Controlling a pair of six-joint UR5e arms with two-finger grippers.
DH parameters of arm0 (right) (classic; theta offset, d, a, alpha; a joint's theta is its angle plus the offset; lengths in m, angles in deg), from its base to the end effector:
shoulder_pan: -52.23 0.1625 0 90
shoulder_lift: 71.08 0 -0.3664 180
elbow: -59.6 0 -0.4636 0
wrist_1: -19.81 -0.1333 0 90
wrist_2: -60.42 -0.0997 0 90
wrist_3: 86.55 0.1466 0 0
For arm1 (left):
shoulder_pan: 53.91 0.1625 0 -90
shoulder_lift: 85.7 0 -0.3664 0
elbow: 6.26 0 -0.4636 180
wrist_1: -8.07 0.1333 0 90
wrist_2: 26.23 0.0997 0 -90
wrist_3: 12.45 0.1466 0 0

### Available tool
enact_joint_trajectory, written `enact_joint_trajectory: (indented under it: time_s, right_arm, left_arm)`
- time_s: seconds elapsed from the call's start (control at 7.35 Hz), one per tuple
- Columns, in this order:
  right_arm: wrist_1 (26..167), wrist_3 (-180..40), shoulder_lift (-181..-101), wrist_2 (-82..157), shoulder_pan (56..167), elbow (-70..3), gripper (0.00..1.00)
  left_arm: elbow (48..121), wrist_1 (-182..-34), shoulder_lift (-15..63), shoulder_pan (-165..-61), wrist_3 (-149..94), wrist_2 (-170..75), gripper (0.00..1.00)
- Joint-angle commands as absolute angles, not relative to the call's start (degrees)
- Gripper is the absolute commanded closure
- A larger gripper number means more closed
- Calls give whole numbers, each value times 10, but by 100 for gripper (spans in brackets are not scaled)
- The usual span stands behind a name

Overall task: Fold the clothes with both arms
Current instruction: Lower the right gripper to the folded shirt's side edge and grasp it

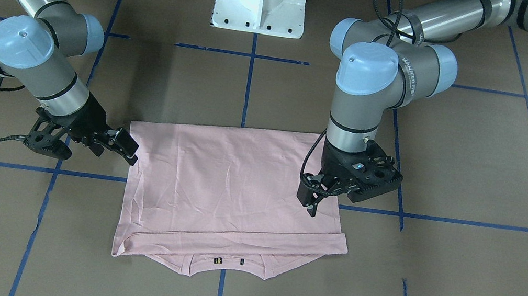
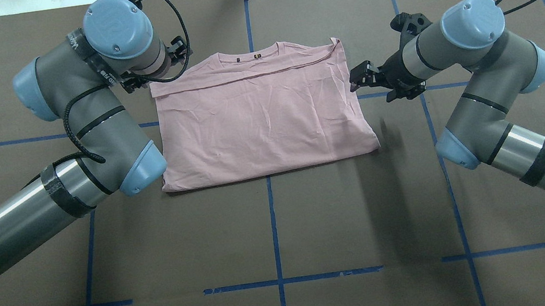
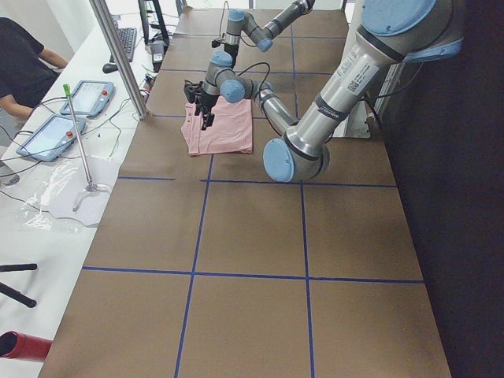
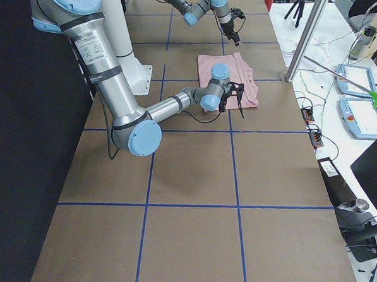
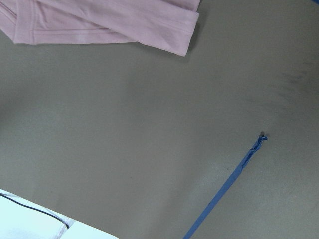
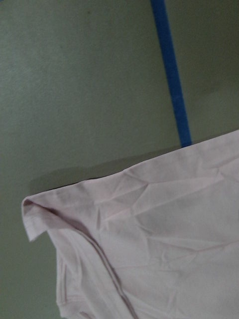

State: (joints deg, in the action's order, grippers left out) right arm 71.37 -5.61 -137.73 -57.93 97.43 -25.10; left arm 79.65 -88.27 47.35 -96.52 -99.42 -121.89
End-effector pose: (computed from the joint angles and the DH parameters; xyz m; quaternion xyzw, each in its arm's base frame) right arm -0.4823 -0.5761 0.3433 0.0172 -0.5067 0.1548 0.8479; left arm 0.4969 -0.6185 0.1705 0.1072 0.3722 -0.2942 0.8737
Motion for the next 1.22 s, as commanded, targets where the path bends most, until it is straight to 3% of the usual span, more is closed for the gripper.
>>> enact_joint_trajectory:
  time_s: [0.0,0.82,1.09]
  right_arm:
    - [740,-56,-1393,-568,945,-267,1]
    - [868,-56,-1393,-539,891,-326,1]
    - [868,-56,-1394,-539,885,-326,11]
  left_arm:
    - [802,-879,472,-959,-1000,-1219,0]
    - [806,-880,465,-949,-1013,-1218,0]
    - [807,-880,465,-944,-1021,-1218,0]
